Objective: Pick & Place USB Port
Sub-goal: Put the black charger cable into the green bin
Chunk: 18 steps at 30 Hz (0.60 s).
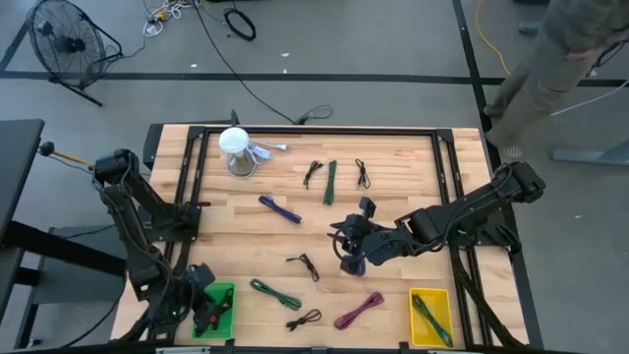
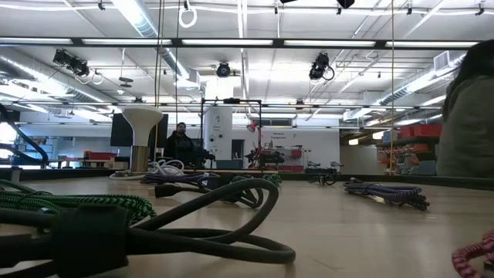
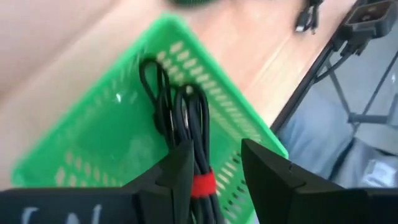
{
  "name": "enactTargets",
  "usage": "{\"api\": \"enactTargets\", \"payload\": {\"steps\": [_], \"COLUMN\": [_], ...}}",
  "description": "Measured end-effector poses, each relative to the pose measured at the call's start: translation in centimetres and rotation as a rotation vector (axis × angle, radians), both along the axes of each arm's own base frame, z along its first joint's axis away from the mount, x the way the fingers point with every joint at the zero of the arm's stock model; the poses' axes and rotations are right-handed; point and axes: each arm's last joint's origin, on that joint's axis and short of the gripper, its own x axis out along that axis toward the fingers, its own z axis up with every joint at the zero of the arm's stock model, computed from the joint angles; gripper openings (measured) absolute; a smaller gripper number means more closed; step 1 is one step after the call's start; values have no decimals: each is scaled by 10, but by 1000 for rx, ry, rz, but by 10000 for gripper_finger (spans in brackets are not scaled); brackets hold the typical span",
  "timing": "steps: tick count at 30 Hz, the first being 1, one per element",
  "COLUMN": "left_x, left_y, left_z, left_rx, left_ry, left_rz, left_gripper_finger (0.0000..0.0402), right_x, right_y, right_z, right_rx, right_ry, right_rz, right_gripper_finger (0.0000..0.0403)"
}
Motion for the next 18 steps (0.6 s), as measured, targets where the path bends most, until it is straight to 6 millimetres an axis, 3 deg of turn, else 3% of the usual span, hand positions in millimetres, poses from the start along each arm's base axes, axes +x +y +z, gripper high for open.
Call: {"api": "enactTargets", "payload": {"steps": [11,18], "left_x": [25,49], "left_y": [35,54], "left_z": [-5,-2], "left_rx": [458,725], "left_ry": [-69,-149], "left_rz": [-82,-122], "left_gripper_finger": [111,108], "right_x": [20,25], "right_y": [6,-16], "right_z": [-29,-39], "right_rx": [21,-8], "right_ry": [77,125], "right_rz": [38,-105], "right_gripper_finger": [102,102]}}
